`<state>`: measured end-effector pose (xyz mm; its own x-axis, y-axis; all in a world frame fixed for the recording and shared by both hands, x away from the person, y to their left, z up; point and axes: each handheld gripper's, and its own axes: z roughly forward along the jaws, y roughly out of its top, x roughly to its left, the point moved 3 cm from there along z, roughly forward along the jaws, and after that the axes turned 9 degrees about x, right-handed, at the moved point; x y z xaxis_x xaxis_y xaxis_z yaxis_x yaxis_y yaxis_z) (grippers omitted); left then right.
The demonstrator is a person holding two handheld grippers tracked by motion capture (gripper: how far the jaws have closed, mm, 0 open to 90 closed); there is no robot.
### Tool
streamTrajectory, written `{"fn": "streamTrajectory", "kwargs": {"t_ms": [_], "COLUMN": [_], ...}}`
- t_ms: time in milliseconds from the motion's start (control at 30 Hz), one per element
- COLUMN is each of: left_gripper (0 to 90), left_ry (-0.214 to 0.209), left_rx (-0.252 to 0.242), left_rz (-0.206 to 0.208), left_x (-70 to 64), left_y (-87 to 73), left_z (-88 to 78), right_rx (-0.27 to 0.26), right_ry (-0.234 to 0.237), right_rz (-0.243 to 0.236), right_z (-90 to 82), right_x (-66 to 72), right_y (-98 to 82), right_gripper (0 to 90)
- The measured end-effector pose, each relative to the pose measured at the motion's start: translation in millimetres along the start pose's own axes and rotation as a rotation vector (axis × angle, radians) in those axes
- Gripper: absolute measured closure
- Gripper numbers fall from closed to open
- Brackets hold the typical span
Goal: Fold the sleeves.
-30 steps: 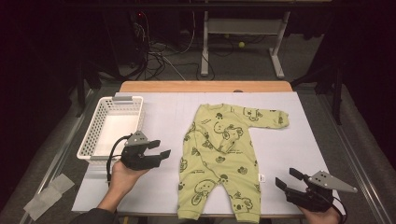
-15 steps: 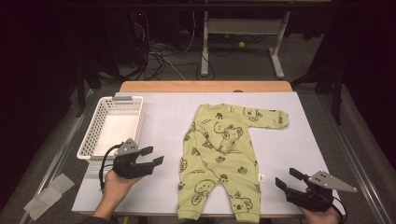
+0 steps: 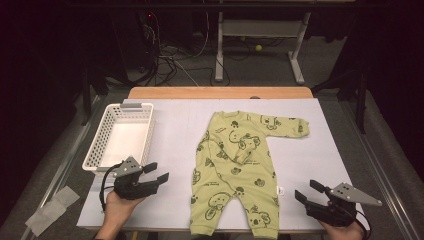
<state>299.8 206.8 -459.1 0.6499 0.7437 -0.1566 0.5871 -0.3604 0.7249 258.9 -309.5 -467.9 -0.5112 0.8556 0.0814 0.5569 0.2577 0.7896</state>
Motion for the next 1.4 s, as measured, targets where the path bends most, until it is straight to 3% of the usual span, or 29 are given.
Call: {"fn": "streamTrajectory", "kwargs": {"t_ms": [433, 667, 800, 1133, 1400], "left_gripper": [36.5, 36.5, 36.5, 36.5, 36.6], "left_ry": [0.033, 0.042, 0.044, 0.056, 0.055], "left_rx": [-0.028, -0.03, -0.031, -0.033, -0.046], "left_rz": [-0.034, -0.043, -0.055, -0.082, -0.09], "left_x": [6.5, 10.6, 12.9, 15.7, 16.3], "left_y": [-21.1, -28.1, -32.2, -37.5, -37.2], "left_z": [-11.6, -13.3, -14.9, -18.1, -19.0], "right_rx": [0.0, 0.004, -0.009, -0.07, -0.072], "right_ry": [-0.016, -0.032, -0.013, 0.016, -0.015], "right_rz": [0.004, 0.046, 0.082, 0.132, 0.098], "right_z": [0.2, -0.1, -0.8, -7.1, -6.3], "right_x": [-0.3, -5.5, -8.2, -17.0, -16.2], "right_y": [0.2, 0.1, 2.8, 24.5, 51.2], "right_gripper": [31.1, 28.3, 27.5, 28.5, 27.8]}}
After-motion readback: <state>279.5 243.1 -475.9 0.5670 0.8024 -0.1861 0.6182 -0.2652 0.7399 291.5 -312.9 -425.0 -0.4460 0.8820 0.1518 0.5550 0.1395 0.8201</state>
